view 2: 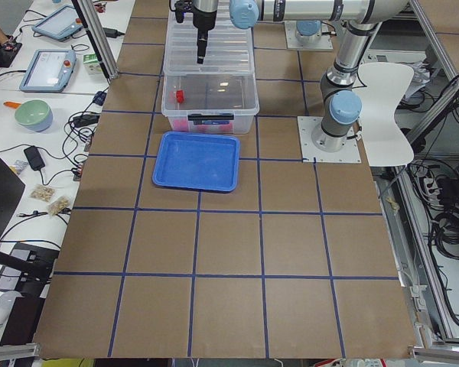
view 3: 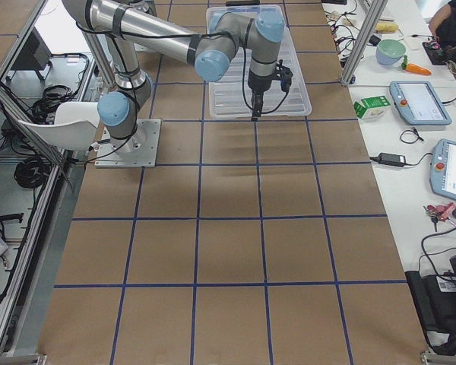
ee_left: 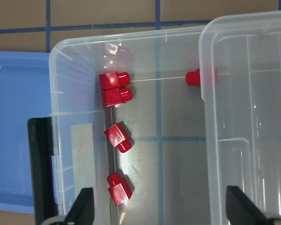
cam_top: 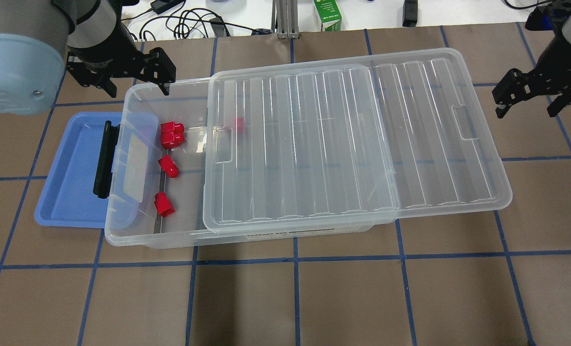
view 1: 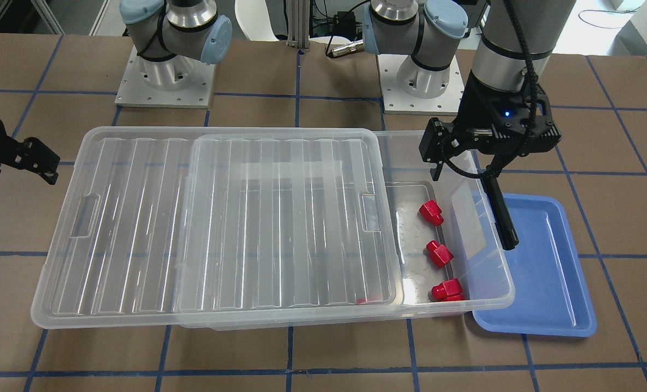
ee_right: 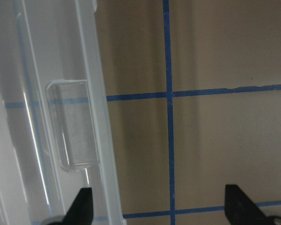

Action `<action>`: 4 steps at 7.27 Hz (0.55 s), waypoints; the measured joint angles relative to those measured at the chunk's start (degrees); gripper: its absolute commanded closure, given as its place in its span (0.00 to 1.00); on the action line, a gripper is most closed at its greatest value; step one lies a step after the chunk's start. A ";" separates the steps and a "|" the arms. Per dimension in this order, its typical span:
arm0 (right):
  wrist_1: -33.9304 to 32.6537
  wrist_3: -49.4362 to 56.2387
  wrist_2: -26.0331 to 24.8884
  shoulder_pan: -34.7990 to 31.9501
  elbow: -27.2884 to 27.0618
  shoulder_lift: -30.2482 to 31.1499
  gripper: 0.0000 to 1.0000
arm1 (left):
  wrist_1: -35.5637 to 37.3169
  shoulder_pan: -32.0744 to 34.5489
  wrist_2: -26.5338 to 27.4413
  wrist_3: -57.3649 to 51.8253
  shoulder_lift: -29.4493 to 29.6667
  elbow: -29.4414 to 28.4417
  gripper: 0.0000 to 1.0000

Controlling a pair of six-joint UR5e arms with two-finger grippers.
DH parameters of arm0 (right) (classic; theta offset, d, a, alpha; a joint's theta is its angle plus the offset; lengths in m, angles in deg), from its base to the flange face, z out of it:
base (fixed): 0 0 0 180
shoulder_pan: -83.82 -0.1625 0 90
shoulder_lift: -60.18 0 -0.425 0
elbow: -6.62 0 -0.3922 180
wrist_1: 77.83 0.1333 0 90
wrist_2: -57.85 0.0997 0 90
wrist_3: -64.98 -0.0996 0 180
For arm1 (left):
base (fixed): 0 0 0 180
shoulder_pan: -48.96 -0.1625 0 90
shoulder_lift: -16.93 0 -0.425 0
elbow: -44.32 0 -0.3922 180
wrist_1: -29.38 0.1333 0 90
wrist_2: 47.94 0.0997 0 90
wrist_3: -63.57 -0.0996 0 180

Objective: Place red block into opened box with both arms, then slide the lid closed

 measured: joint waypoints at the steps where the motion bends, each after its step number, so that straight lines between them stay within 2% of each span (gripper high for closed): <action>1: -1.48 1.74 -0.12 0.43 0.00 -1.08 0.00 | -1.34 -0.98 -0.26 -0.03 -1.02 0.51 0.00; 4: -2.81 3.28 0.03 1.95 -0.06 -3.42 0.00 | -3.37 -2.26 -0.79 -0.06 -2.28 1.06 0.00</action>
